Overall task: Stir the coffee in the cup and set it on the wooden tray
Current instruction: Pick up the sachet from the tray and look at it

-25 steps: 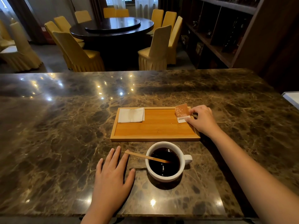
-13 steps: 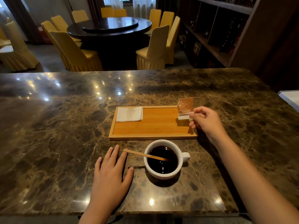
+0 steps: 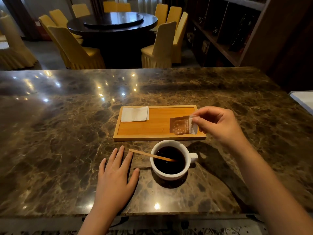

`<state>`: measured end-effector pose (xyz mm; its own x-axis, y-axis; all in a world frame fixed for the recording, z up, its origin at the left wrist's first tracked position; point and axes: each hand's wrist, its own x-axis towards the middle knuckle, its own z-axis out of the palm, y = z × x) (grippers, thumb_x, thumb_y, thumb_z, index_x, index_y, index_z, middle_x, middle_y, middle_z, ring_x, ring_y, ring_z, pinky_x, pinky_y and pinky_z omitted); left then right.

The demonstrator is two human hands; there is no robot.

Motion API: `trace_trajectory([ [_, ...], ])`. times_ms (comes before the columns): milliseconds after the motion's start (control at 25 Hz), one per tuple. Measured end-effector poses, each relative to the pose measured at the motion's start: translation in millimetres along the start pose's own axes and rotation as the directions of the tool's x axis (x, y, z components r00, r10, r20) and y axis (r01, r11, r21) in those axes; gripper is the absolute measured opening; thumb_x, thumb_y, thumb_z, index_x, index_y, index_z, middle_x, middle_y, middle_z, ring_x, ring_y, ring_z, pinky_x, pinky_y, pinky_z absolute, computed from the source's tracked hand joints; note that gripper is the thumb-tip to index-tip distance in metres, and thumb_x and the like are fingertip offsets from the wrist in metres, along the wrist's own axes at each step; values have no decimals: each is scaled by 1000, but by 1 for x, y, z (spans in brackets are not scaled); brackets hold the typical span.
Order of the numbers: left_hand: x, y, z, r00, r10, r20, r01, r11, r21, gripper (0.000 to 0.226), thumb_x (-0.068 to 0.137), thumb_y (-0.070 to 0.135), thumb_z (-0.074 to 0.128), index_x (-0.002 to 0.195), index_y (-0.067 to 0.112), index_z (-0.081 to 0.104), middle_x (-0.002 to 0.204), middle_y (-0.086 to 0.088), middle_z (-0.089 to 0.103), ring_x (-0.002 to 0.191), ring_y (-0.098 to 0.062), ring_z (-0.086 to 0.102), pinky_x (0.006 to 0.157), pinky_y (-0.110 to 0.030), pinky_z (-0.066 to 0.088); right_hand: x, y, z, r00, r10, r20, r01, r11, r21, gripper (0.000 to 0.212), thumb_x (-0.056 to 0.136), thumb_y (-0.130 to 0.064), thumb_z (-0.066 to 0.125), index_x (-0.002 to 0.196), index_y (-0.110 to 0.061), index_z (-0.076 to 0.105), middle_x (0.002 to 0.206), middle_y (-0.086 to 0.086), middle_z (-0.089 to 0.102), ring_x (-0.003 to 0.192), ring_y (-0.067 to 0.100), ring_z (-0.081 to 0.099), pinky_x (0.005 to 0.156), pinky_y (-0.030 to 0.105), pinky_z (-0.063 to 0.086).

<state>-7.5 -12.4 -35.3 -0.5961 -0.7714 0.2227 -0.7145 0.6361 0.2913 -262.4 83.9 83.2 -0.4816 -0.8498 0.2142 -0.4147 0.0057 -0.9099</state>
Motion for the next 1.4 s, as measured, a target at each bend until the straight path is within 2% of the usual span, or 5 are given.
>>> trace_trajectory([
  [560, -1, 1, -2, 1000, -1, 8, 1, 1000, 0, 63, 83, 55, 22, 136, 22, 33, 146, -4, 22, 133, -14, 6, 107, -47, 8, -7, -4, 8, 955, -245, 167, 282, 926, -250, 11, 79, -6, 69, 84, -14, 72, 80, -8, 67, 73, 3, 60, 63, 12, 46],
  [720, -1, 1, -2, 1000, 0, 12, 0, 1000, 3, 64, 83, 55, 22, 136, 22, 33, 147, -5, 22, 134, -15, 6, 107, -47, 9, -11, 4, 12, 996, -43, 78, 34, 993, 116, 7, 83, -2, 63, 86, -7, 66, 78, 7, 67, 61, 10, 64, 57, 21, 55],
  [1040, 0, 0, -1, 1000, 4, 7, -4, 1000, 5, 62, 83, 54, 23, 135, 22, 34, 146, -5, 23, 134, -16, 9, 107, -50, 11, -2, 30, 7, 932, 361, -36, -247, 704, 666, 13, 84, -2, 57, 78, -13, 60, 61, 0, 72, 60, 9, 70, 51, 14, 55],
  [1240, -1, 0, 0, 1000, 5, 5, -5, 1000, 2, 61, 84, 54, 25, 135, 22, 34, 146, -5, 24, 134, -17, 10, 106, -50, 12, 8, 42, 3, 914, 391, -109, -228, 718, 658, 17, 81, -6, 63, 72, -21, 65, 64, -5, 61, 52, 4, 52, 44, 13, 43],
  [1400, -1, 0, 0, 1000, 4, 4, -4, 1000, 2, 61, 84, 54, 25, 135, 22, 34, 146, -5, 23, 134, -17, 9, 107, -49, 11, 23, 57, 0, 887, 342, -311, -245, 919, 310, 13, 81, -12, 68, 76, -25, 69, 86, -3, 68, 84, 13, 63, 73, 28, 52],
])
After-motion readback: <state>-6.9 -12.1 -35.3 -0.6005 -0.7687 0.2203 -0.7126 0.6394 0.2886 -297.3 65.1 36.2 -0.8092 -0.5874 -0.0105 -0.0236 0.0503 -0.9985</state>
